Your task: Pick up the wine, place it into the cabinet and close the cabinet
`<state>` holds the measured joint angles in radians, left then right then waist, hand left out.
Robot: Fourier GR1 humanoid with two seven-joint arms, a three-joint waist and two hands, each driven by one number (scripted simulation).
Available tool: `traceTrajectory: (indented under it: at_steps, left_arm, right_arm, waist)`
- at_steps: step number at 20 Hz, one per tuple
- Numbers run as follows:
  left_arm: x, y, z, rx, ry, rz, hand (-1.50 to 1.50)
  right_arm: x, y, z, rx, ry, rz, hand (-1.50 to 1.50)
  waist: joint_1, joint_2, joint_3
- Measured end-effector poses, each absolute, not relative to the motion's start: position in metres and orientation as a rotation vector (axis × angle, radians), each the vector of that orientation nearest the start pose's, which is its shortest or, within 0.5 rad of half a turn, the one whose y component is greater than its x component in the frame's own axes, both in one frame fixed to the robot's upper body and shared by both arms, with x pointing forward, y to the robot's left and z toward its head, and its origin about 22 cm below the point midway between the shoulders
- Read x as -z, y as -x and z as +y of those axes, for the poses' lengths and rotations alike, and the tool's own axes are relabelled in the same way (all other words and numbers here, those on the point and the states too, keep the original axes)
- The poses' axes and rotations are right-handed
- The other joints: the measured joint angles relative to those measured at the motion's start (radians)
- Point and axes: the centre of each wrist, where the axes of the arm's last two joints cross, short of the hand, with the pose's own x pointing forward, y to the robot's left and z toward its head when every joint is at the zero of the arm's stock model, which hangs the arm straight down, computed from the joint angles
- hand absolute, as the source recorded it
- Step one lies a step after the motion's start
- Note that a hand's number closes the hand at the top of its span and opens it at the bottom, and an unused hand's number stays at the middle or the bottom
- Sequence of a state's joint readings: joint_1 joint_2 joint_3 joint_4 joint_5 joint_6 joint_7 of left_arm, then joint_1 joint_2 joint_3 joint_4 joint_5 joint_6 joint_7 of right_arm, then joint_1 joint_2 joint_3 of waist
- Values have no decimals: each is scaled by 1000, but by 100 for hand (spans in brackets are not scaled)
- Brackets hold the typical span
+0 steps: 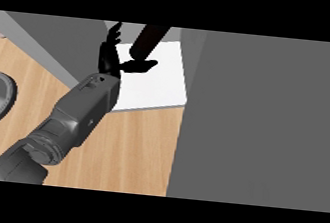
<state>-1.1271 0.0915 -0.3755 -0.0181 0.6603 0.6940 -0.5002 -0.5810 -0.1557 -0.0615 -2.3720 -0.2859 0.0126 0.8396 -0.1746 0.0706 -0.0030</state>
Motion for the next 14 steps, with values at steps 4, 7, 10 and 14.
traceTrajectory:
  at_steps: [4,7,10,14]
  left_arm:
    - [-11,-428,154,-42,-599,-1566,-150]
    - [-11,-428,153,-21,-573,-1587,-150]
    - [-12,-428,147,25,-484,-1610,-150]
    - [-15,-428,138,73,-310,-1683,-150]
  right_arm:
    - [-277,-186,-203,-360,-326,-2017,-150]
    - [-276,-186,-202,-358,-331,-2015,-150]
    - [-277,-186,-203,-355,-326,-2015,-150]
    - [-278,-187,-204,-338,-321,-2014,-150]
  waist:
    - [2,0,-3]
    - [4,-2,-6]
    - [15,-5,-9]
    - [40,-14,-10]
